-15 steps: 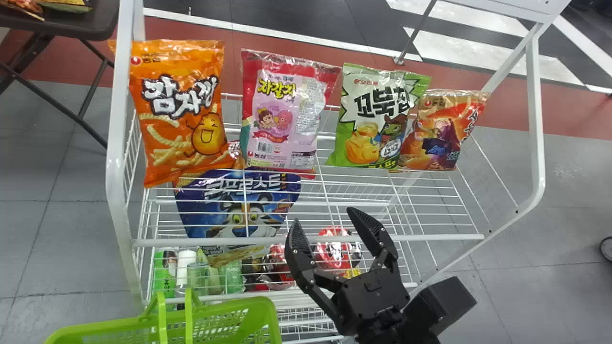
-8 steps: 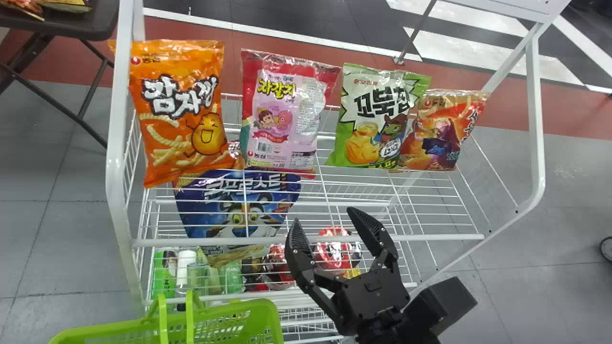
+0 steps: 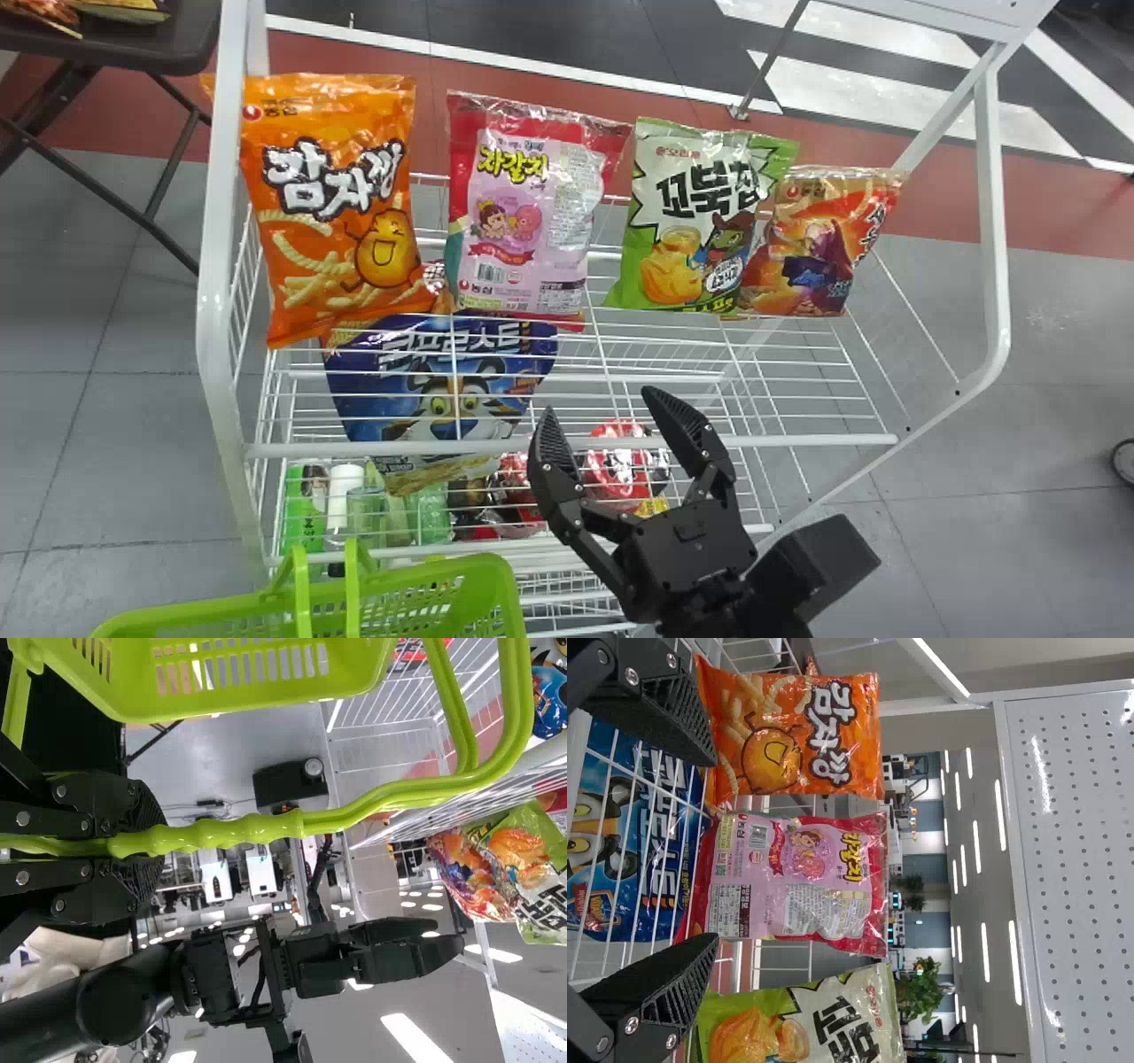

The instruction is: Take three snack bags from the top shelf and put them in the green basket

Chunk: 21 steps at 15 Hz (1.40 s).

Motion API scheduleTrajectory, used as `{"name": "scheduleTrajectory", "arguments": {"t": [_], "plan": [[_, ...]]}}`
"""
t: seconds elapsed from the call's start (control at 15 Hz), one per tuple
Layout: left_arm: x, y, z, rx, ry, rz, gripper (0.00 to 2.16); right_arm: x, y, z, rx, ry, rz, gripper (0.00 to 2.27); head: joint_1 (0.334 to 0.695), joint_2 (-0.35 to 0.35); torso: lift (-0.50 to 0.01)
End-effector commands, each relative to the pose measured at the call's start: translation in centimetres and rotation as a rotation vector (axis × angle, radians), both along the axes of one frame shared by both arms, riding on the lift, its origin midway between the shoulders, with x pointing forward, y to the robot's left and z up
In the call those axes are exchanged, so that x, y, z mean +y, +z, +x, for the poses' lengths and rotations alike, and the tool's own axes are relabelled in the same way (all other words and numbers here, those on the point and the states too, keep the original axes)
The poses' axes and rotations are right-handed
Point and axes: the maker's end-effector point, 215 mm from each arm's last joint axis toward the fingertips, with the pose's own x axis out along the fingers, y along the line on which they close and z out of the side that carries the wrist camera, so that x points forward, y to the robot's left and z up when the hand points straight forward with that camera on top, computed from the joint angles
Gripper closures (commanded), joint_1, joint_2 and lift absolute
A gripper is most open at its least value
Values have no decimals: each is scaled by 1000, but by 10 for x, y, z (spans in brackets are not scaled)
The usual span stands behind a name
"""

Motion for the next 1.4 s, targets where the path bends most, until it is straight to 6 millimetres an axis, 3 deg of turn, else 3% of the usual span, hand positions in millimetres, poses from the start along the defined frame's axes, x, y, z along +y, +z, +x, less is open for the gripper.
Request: {"name": "scheduleTrajectory", "arguments": {"t": [0.0,0.27,0.47,0.67,0.93,1.27,1.33], "plan": [[-1,0,-1,6,0,-5,2142,12,1,12,-13,17,24,124,695,-350,-44],[-3,2,-7,17,-6,-15,2142,68,-2,63,10,105,40,124,695,-338,-44],[-2,-1,-11,24,-9,-9,2142,122,2,103,-9,168,27,124,695,-212,-44],[-5,-4,-14,34,-19,-9,2142,164,5,136,-25,214,-7,124,695,-85,-44],[1,-8,-12,30,-22,2,2142,183,2,175,-22,189,-69,124,695,-5,-44],[8,-8,-2,25,-9,-13,2142,182,-7,218,4,152,-116,124,695,42,-44],[9,-8,-1,23,-11,-12,2142,180,-10,222,18,153,-120,252,695,43,-44]]}}
